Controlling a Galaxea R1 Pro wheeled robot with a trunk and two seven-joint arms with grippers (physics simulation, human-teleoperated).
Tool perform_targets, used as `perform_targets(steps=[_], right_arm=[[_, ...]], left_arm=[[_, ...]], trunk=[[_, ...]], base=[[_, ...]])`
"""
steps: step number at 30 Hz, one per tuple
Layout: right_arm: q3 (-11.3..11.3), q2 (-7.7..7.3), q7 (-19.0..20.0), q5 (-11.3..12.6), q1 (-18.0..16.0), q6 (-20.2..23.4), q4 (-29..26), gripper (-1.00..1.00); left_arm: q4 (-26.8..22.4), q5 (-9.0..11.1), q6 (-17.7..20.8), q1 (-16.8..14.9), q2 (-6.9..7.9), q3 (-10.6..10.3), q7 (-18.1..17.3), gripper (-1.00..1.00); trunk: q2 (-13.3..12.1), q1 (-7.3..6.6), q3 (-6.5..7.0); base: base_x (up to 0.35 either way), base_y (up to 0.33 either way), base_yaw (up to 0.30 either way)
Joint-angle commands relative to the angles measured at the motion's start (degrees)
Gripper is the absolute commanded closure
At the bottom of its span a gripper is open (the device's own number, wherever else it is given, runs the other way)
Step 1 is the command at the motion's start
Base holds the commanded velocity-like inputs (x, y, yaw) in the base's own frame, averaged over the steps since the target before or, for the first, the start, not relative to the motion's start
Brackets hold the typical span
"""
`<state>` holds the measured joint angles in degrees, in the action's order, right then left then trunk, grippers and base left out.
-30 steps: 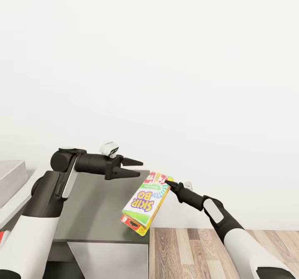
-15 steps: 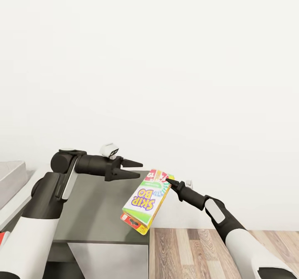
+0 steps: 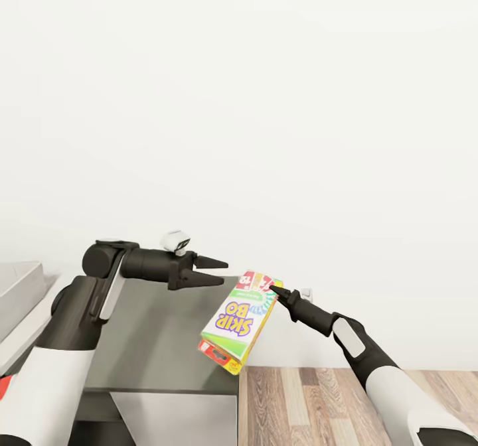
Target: Put all the toys in the child's room - the three board games (two on the bed and one on the table), the two jigsaw puzzles on the table, and the tennis ball on the table - inside the toy box on the table in the child's room.
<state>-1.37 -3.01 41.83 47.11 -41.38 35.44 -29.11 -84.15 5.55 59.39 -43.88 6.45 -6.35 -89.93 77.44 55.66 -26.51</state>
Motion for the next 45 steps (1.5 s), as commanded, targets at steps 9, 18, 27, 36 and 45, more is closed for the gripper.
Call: perform_targets(steps=[9, 18, 27, 36, 45], right_arm=[[-0.1, -1.47, 0.0, 0.1, 0.0, 0.3, 0.0, 1.00], [-0.1, -1.73, 0.1, 0.1, 0.0, 0.2, 0.0, 1.00], [-0.2, -1.86, -0.1, -0.1, 0.0, -0.1, 0.0, 1.00], [-0.2, -6.58, 0.2, 0.2, 0.0, 0.2, 0.1, 1.00], [-0.2, -6.64, 3.6, 0.3, -0.2, 0.1, 0.1, 1.00]], left_arm=[[6.4, 0.2, 0.5, 2.4, 0.14, 0.1, -0.1, -1.00], [7.5, 0.4, 0.6, 4.9, 2.41, 1.3, -0.1, -1.00], [7.4, 0.7, 0.6, 5.0, 4.52, 3.7, -0.1, -1.00], [7.4, 0.6, 0.6, 5.0, 4.45, 3.7, -0.1, -1.00], [7.4, 0.6, 0.6, 5.1, 4.62, 3.7, -0.1, -1.00]], trunk=[[-3.6, -1.99, 1.56], [-7.2, -3.96, 3.17], [-10.8, -5.94, 4.79], [-14.4, -7.92, 6.41], [-18.0, -9.89, 8.02]], base=[[0.000, 0.000, 0.000], [-0.104, 0.000, 0.000], [-0.016, 0.000, 0.000], [0.000, 0.000, 0.000], [0.000, 0.000, 0.000]])
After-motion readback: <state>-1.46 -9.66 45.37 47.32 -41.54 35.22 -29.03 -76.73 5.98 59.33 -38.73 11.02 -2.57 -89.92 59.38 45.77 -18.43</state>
